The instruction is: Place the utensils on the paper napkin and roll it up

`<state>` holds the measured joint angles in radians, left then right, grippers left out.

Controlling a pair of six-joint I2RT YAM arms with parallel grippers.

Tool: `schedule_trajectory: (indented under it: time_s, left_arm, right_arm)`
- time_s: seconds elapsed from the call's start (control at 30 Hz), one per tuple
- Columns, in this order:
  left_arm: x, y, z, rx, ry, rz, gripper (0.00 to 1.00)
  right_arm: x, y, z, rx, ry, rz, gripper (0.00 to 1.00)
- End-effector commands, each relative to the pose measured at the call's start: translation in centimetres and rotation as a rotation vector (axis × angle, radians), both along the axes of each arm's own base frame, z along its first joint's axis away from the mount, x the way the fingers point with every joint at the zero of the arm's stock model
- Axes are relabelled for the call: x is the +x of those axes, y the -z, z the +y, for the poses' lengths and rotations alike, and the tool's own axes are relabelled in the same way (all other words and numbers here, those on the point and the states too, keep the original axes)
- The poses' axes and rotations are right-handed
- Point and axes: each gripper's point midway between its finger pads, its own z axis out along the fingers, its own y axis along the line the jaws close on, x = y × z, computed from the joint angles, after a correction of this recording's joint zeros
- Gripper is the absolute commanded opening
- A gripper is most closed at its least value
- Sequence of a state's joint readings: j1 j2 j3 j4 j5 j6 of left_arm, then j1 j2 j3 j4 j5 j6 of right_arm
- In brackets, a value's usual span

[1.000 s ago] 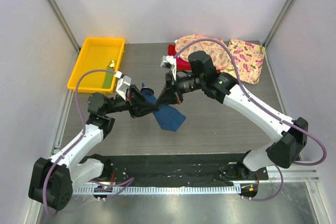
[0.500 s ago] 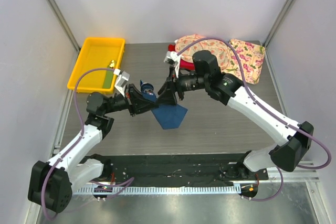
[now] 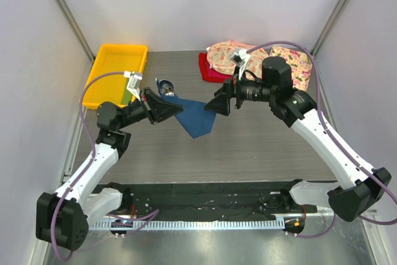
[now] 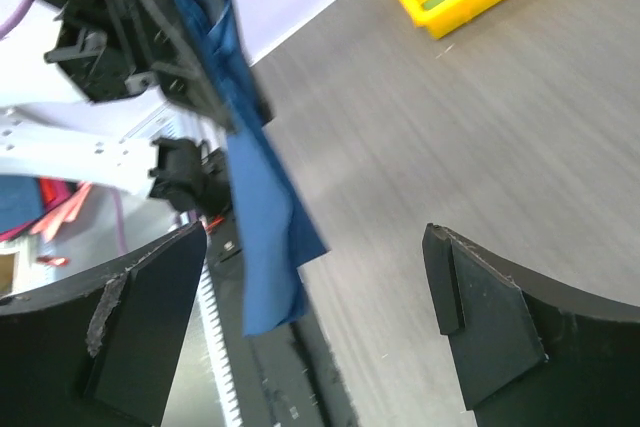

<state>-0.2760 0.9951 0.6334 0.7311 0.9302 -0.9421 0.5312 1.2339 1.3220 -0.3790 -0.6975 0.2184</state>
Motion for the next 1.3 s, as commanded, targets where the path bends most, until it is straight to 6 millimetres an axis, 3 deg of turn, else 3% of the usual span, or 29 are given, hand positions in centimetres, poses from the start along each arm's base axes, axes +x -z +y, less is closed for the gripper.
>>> schedule_trajectory:
  time_s: [0.0, 0.13, 0.27, 0.4, 0.47, 0.87, 1.0, 1.27]
  left_arm:
    - [0.7, -3.2, 0.3, -0.058, -0.043, -0.047, 0.0]
    - [0.8, -3.7, 0.4, -0.062, -0.05, -0.046, 0.0]
    - [0.7, -3.8, 0.4, -0.057, -0.048, -0.046, 0.0]
    - [0.4, -3.8, 0.4, -0.059, -0.041, -0.043, 0.0]
    - [0.3, -3.9, 0.4, -0.061, -0.036, -0.042, 0.0]
    - [-0.3, -5.7, 0.0, -0.089, 0.013, -0.034, 0.0]
    - [-0.3, -6.3, -0.4, -0.096, 0.025, -0.035, 0.0]
    - [0.1, -6.8, -0.9, -0.107, 0.033, -0.026, 0.0]
  right_arm:
    - [-2.5, -0.8, 0.0, 0.047, -0.066, 0.034, 0.99]
    - [-2.4, 0.8, -0.2, 0.021, -0.06, 0.049, 0.9]
    - [-1.5, 2.0, -0.7, 0.014, -0.031, 0.097, 0.65]
    - [-0.6, 2.8, -1.0, 0.001, 0.007, 0.113, 0.18]
    - [0.1, 2.7, -1.1, 0.003, 0.031, 0.107, 0.02]
    - [3.4, 6.6, 0.4, -0.012, 0.056, 0.148, 0.01]
    - [2.7, 6.6, 2.3, 0.023, 0.007, 0.153, 0.01]
    - [-0.6, 9.0, 5.9, 0.037, -0.103, 0.21, 0.01]
